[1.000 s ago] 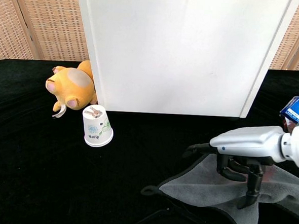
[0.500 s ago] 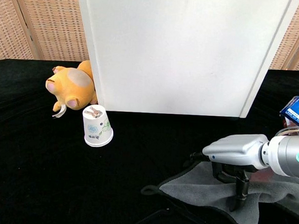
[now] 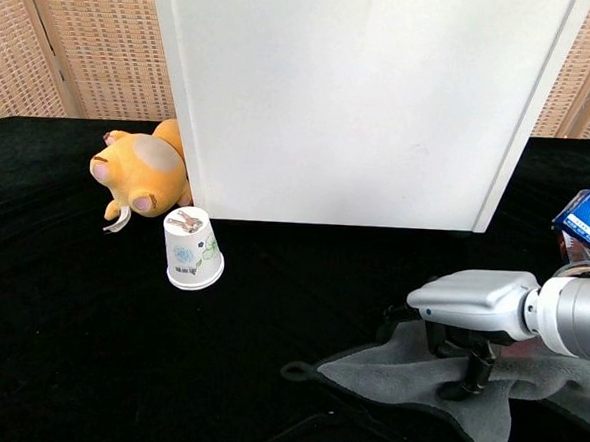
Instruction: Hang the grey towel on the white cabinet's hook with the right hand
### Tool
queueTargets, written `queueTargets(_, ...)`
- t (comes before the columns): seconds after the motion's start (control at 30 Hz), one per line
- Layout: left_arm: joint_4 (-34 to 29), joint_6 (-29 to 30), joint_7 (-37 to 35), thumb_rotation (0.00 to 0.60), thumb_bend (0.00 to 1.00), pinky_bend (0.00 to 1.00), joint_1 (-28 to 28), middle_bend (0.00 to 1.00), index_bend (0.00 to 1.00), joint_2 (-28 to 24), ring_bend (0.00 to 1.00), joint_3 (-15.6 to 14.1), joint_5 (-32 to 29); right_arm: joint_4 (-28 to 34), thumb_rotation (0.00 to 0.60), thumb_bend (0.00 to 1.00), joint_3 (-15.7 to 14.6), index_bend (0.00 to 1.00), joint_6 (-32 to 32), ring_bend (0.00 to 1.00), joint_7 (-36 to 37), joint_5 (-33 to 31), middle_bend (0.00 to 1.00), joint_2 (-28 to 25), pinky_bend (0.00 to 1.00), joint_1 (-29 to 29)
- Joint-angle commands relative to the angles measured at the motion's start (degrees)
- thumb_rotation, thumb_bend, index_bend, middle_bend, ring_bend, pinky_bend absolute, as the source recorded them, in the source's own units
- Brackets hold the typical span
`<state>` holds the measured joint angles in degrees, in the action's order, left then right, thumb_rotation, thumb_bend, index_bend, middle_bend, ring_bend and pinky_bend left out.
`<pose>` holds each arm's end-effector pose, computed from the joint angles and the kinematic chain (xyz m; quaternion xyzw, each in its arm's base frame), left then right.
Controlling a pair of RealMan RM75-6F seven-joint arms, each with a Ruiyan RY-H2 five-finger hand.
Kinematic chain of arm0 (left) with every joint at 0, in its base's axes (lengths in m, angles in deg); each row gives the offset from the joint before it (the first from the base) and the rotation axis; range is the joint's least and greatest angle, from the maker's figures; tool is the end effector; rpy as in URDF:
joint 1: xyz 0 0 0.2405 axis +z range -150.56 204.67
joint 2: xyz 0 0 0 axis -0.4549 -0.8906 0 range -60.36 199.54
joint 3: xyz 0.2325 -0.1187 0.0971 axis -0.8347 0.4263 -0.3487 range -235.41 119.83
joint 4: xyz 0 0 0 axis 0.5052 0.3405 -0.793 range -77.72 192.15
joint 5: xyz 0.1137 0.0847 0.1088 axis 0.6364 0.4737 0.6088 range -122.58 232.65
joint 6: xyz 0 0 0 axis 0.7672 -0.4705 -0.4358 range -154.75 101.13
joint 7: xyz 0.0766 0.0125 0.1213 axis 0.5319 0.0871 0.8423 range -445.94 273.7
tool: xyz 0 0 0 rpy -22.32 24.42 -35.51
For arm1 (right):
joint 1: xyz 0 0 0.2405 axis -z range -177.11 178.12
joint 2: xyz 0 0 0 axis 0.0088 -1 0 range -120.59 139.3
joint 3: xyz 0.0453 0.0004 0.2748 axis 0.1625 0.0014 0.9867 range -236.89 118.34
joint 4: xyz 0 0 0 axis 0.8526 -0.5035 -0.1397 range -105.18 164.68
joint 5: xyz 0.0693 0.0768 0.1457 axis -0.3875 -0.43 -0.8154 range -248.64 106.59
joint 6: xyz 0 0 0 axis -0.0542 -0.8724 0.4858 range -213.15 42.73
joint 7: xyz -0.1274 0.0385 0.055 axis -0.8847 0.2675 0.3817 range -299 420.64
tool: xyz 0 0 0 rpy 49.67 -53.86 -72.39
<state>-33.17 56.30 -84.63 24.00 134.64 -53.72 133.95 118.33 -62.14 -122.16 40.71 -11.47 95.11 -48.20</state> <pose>-0.3458 0.1726 0.2007 -0.5577 -0.4152 -0.3431 0.6316 -0.1863 -0.3030 -0.0302 0.8589 -0.3967 0.1845 0.2662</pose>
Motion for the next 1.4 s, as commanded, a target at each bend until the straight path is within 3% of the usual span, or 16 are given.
queueTargets(0.03, -0.02, 0.03, -0.04, 0.600, 0.00, 0.00, 0.02, 0.00, 0.00, 0.00, 0.00, -0.03, 0.02, -0.23, 0.600, 0.55, 0.06, 0.71, -0.16, 0.86, 1.37, 0.94, 0.96, -0.30, 0.86, 0.54)
queueTargets(0.53, -0.28, 0.52, -0.17, 0.600, 0.00, 0.00, 0.20, 0.00, 0.00, -0.06, 0.00, -0.26, 0.52, 2.22, 0.600, 0.61, 2.06, 0.76, -6.85, 0.88, 13.22, 13.71, 0.97, -4.22, 0.89, 4.93)
queueTargets(0.8, -0.52, 1.20, -1.26, 0.600, 0.00, 0.00, 0.51, 0.00, 0.00, -0.55, 0.00, -0.53, 1.43, 7.23, 0.600, 0.64, 3.12, 0.80, -22.24, 0.93, 19.38, 25.42, 0.99, -9.73, 0.96, 10.57)
queueTargets(0.93, -0.72, 1.77, -1.75, 0.600, 0.00, 0.00, 0.77, 0.00, 0.00, -0.81, 0.00, -0.72, 2.04, 10.06, 0.600, 0.66, 4.15, 0.81, -26.88, 0.94, 19.57, 27.40, 0.99, -12.99, 0.98, 12.27)
queueTargets(1.17, -1.14, 2.90, -2.38, 0.600, 0.00, 0.00, 1.34, 0.00, 0.00, -1.13, 0.00, -1.10, 3.08, 17.05, 0.600, 0.66, 8.54, 0.81, -33.73, 0.96, 18.27, 26.84, 1.00, -19.21, 0.99, 14.72)
queueTargets(1.4, -1.41, 3.67, -2.59, 0.600, 0.00, 0.00, 1.76, 0.00, 0.00, -1.25, 0.00, -1.29, 3.63, 23.57, 0.600, 0.67, 11.83, 0.82, -36.43, 0.97, 6.52, 21.89, 1.00, -20.93, 1.00, 15.92)
